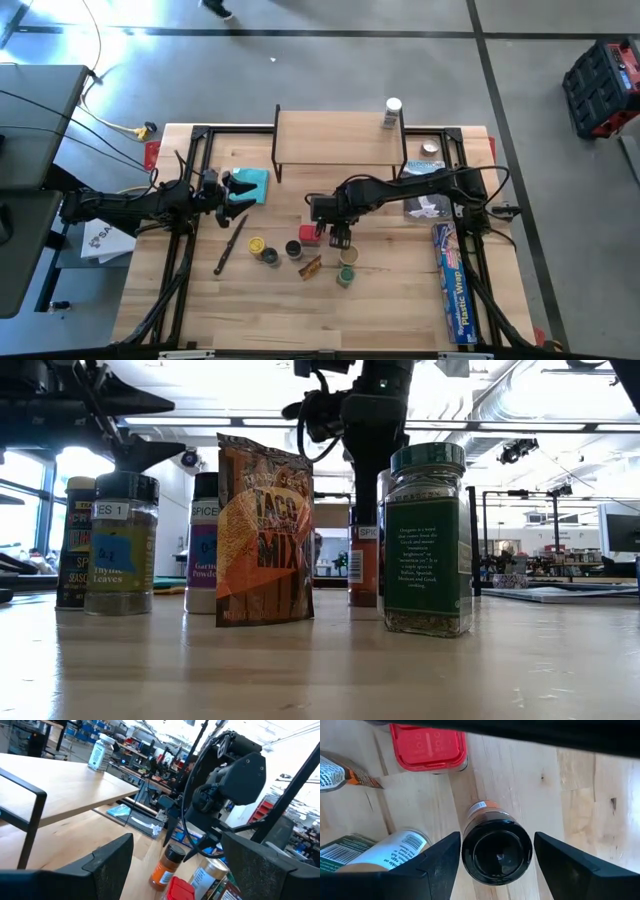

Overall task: Shelf spices
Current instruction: Put the orange spice bottle on the shelf

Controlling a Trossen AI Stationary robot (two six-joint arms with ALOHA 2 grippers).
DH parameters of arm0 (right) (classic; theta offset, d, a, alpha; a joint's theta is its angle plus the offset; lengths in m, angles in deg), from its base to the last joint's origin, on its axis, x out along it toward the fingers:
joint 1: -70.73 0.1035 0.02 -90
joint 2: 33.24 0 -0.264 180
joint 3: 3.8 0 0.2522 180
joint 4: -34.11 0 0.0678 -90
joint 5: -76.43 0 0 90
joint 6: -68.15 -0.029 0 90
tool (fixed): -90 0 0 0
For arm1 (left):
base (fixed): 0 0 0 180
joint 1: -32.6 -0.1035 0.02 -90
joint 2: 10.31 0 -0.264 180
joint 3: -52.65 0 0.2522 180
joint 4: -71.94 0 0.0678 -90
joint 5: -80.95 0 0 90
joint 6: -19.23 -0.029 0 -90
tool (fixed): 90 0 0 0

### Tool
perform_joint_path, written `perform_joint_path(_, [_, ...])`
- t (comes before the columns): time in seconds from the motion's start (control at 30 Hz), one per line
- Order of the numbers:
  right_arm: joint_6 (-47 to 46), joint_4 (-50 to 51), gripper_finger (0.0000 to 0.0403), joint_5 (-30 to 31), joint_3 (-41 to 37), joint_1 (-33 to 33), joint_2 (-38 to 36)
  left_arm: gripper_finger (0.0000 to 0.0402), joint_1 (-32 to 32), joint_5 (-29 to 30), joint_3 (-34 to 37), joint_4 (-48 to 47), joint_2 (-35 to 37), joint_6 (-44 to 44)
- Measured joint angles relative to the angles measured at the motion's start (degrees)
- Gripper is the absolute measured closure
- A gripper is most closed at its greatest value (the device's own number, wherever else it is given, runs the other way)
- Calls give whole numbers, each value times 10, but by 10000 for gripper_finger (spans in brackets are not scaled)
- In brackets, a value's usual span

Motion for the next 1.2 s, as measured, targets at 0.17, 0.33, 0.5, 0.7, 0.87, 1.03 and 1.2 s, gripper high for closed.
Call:
perform_joint_path(0.17, [-1,0,155,1,0,0,0,104,0,-4,0,0,0,0])
perform_joint_path(0.33, [-1,6,180,1,0,0,0,104,0,-4,0,0,0,0])
perform_joint_path(0.5, [4,9,228,0,1,0,2,104,0,-4,0,0,0,0])
perform_joint_path(0.7, [2,11,264,11,3,0,3,104,0,-5,0,0,0,0])
perform_joint_path(0.87, [1,15,294,3,1,0,-5,104,0,-7,0,0,0,0])
perform_joint_path(1.03, [10,18,297,-12,1,2,-6,104,0,-7,0,0,0,1])
perform_joint_path(1.2, [25,16,276,-20,1,4,-9,104,0,-7,0,0,0,1])
